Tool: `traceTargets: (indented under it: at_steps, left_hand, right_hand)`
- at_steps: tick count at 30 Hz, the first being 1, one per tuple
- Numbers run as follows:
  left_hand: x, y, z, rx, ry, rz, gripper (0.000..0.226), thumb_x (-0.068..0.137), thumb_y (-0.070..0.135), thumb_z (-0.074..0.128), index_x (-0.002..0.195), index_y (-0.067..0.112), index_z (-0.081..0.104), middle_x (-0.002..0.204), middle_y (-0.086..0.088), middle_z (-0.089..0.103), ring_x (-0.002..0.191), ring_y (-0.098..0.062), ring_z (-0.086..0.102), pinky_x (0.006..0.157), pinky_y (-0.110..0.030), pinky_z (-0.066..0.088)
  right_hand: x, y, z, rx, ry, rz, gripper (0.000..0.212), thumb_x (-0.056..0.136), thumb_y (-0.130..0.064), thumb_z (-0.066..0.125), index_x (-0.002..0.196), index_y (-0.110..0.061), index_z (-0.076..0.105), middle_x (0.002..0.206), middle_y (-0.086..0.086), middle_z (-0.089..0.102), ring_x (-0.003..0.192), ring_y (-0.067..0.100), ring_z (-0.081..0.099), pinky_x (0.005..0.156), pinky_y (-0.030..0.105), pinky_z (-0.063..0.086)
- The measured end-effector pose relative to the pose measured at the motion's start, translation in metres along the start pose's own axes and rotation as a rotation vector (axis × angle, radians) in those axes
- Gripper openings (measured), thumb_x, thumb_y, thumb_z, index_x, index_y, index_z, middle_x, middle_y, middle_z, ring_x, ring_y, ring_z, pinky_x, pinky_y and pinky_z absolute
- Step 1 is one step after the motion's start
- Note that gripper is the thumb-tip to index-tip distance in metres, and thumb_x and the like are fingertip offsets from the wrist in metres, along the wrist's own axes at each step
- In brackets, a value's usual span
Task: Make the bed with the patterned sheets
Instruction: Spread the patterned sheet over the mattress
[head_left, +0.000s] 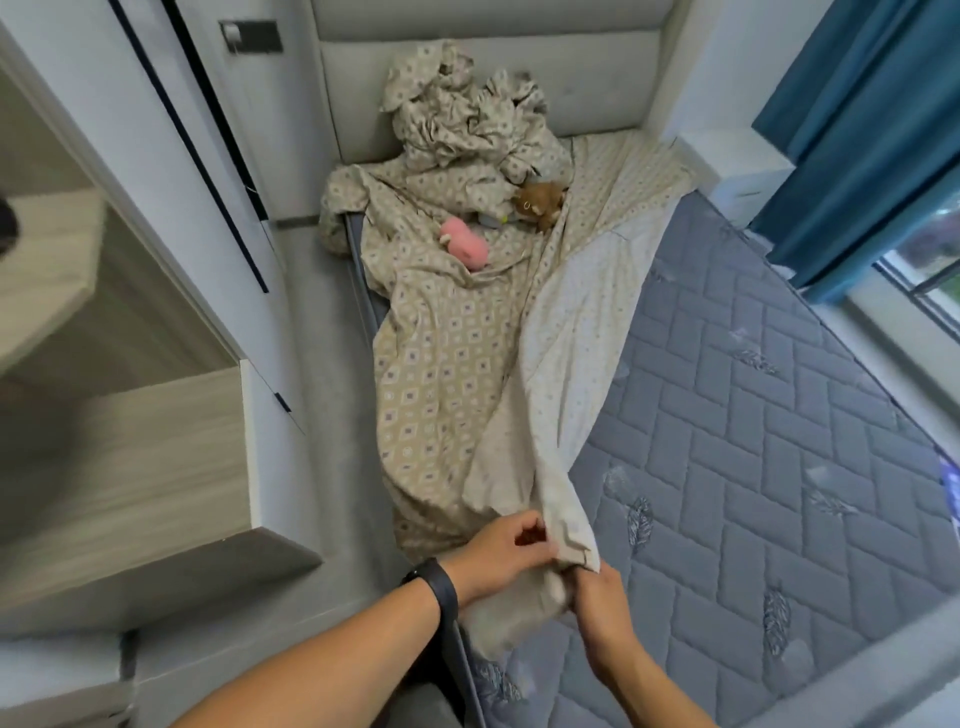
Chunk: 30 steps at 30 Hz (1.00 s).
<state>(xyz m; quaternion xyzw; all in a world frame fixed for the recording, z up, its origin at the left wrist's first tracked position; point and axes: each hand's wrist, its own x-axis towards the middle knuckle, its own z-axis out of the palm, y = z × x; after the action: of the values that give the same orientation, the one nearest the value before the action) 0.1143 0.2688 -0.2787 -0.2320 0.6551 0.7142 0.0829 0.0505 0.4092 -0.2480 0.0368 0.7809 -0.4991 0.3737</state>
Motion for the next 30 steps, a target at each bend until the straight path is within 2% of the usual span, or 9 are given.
traceTargets:
  at_steps: [3,6,10,13,16,19,22,25,30]
  left_hand:
    - [-0.011,0.004,0.036,0.251,-0.074,0.014,0.055,0.077,0.024,0.062,0.131,0.023,0.054,0.131,0.005,0.05,0.12,-0.012,0.053,0.107,-0.024,0.042]
    - [-0.016,-0.005,0.086,0.655,-0.172,-0.01,0.079,0.081,0.025,0.07,0.15,0.015,0.032,0.146,-0.003,0.035,0.133,-0.021,0.039,0.107,-0.028,0.035]
    - [-0.014,0.004,0.156,0.837,0.058,-0.075,0.015,0.092,0.021,0.052,0.107,0.025,0.051,0.114,-0.011,0.061,0.106,-0.035,0.056,0.081,-0.04,0.044]
    - [-0.02,0.014,0.19,0.814,0.244,-0.101,0.011,0.098,0.024,0.048,0.108,0.023,0.053,0.11,-0.007,0.066,0.102,-0.031,0.061,0.076,-0.035,0.046]
    - [-0.031,0.033,0.204,0.727,0.28,-0.076,0.018,0.098,0.016,0.046,0.083,0.027,0.044,0.092,-0.004,0.059,0.094,-0.029,0.06,0.066,-0.031,0.034]
    - [-0.047,0.059,0.221,0.613,0.263,-0.033,0.026,0.098,0.015,0.048,0.079,0.033,0.045,0.084,0.009,0.053,0.088,-0.018,0.055,0.064,-0.023,0.036]
    - [-0.053,0.089,0.243,0.494,0.182,0.022,0.007,0.096,0.028,0.057,0.091,0.033,0.057,0.093,0.01,0.061,0.09,-0.008,0.056,0.073,-0.021,0.04]
    - [-0.06,0.109,0.271,0.408,0.128,0.069,0.011,0.086,0.032,0.066,0.096,0.031,0.061,0.095,0.009,0.066,0.087,-0.005,0.059,0.073,-0.022,0.045]
    - [-0.099,0.085,0.271,0.609,0.087,0.037,0.036,0.078,0.022,0.06,0.111,0.037,0.058,0.105,0.011,0.064,0.094,-0.008,0.06,0.08,-0.028,0.048]
  right_hand:
    - [-0.005,-0.021,-0.053,0.436,-0.04,0.083,0.024,0.073,-0.01,0.049,0.076,0.0,0.071,0.075,0.023,0.069,0.06,0.027,0.062,0.055,0.03,0.052]
    - [-0.019,-0.041,-0.106,0.774,-0.184,0.158,0.023,0.082,-0.006,0.041,0.083,-0.003,0.063,0.069,0.013,0.061,0.061,0.028,0.06,0.062,0.033,0.051]
    - [-0.03,-0.055,-0.195,0.958,-0.296,0.095,0.018,0.074,-0.008,0.043,0.082,-0.012,0.058,0.075,0.007,0.053,0.071,0.025,0.053,0.074,0.036,0.045]
    - [-0.028,-0.059,-0.26,1.098,-0.29,-0.019,0.019,0.063,-0.007,0.048,0.077,-0.018,0.051,0.08,0.002,0.047,0.072,0.02,0.052,0.077,0.034,0.045]
    - [-0.02,-0.058,-0.301,1.124,-0.247,-0.113,0.032,0.072,-0.015,0.052,0.1,-0.014,0.067,0.108,0.009,0.073,0.085,0.025,0.071,0.086,0.038,0.055]
    - [-0.027,-0.035,-0.31,0.934,-0.146,-0.068,0.026,0.099,-0.033,0.051,0.115,-0.021,0.066,0.133,0.008,0.064,0.098,0.022,0.067,0.083,0.037,0.055]
    - [-0.057,0.001,-0.284,0.584,-0.211,0.179,0.039,0.098,-0.054,0.054,0.116,-0.022,0.065,0.108,0.007,0.073,0.089,0.022,0.066,0.07,0.034,0.049]
    - [-0.087,0.022,-0.262,0.568,-0.437,0.28,0.031,0.096,-0.038,0.057,0.096,-0.008,0.064,0.068,0.01,0.069,0.055,0.023,0.065,0.052,0.031,0.05]
    - [-0.081,0.022,-0.245,0.739,-0.175,0.292,0.031,0.104,-0.011,0.042,0.116,0.01,0.06,0.093,0.025,0.072,0.088,0.039,0.066,0.062,0.044,0.058]
